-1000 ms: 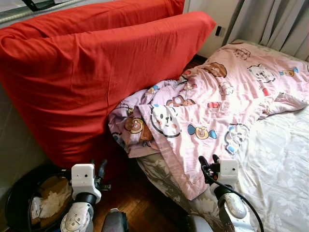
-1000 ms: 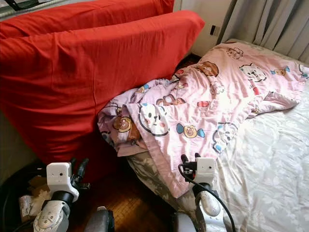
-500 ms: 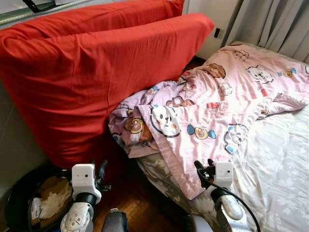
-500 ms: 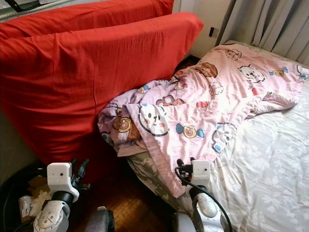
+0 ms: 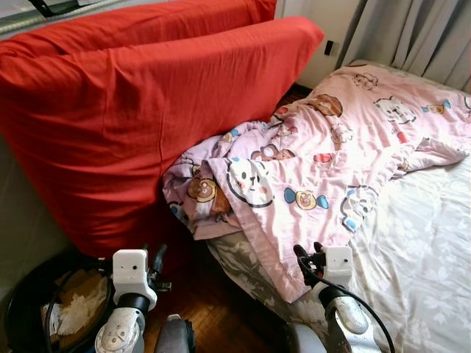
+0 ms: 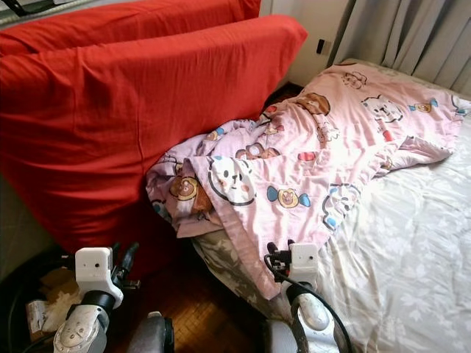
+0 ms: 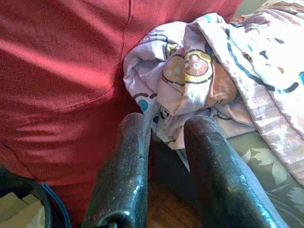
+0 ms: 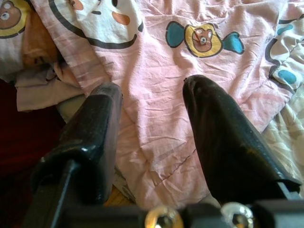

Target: Clean up the room

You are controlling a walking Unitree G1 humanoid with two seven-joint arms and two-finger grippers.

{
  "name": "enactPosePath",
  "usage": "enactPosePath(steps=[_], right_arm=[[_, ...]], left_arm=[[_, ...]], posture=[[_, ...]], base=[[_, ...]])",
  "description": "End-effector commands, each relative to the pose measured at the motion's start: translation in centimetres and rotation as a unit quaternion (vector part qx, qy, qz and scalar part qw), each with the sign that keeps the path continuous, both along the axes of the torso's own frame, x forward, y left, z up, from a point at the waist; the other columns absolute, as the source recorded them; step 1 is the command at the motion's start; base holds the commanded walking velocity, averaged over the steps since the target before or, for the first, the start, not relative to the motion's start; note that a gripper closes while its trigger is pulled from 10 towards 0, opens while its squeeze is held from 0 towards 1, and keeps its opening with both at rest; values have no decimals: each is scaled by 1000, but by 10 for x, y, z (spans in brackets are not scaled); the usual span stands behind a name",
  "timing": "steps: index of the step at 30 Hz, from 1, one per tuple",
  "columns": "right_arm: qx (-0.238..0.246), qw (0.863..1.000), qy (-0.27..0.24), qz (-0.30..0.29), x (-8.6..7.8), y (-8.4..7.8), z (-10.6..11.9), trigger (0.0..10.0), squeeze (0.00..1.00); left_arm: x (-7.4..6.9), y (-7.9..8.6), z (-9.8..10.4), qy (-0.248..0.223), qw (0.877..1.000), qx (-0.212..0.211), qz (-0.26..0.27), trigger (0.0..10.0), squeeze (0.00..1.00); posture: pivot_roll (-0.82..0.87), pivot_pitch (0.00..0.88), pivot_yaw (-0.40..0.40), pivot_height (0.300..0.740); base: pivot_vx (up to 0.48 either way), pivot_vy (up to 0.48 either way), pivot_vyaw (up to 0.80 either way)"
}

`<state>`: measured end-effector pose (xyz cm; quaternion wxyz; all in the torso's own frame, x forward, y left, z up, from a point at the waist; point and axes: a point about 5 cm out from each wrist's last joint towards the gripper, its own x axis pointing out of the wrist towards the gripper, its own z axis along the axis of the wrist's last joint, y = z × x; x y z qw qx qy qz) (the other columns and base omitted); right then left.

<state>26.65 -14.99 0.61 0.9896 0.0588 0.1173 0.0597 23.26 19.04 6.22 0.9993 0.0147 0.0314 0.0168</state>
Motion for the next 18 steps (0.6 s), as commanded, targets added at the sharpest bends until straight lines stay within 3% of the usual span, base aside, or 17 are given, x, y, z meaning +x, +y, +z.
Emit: enactPosePath(steps=[1, 16, 18], right_arm=[[1, 1000, -1, -3, 0, -1, 0, 10000, 0], [0, 1000, 10, 22, -3, 6, -5, 10000, 0], [-4, 1000, 13, 25, -5, 6, -7, 10000, 0]], left_arm=[[-1, -1, -2, 5, 1000, -7, -1, 10000, 0], [0, -2, -1, 7, 1000, -9, -2, 10000, 0], [0, -2, -1, 7, 1000, -9, -2, 10000, 0]], posture=[[97, 146, -23, 621], [101, 148, -25, 621], [106, 147, -26, 621]], base=[[0, 0, 0], [0, 0, 0], [0, 0, 800]])
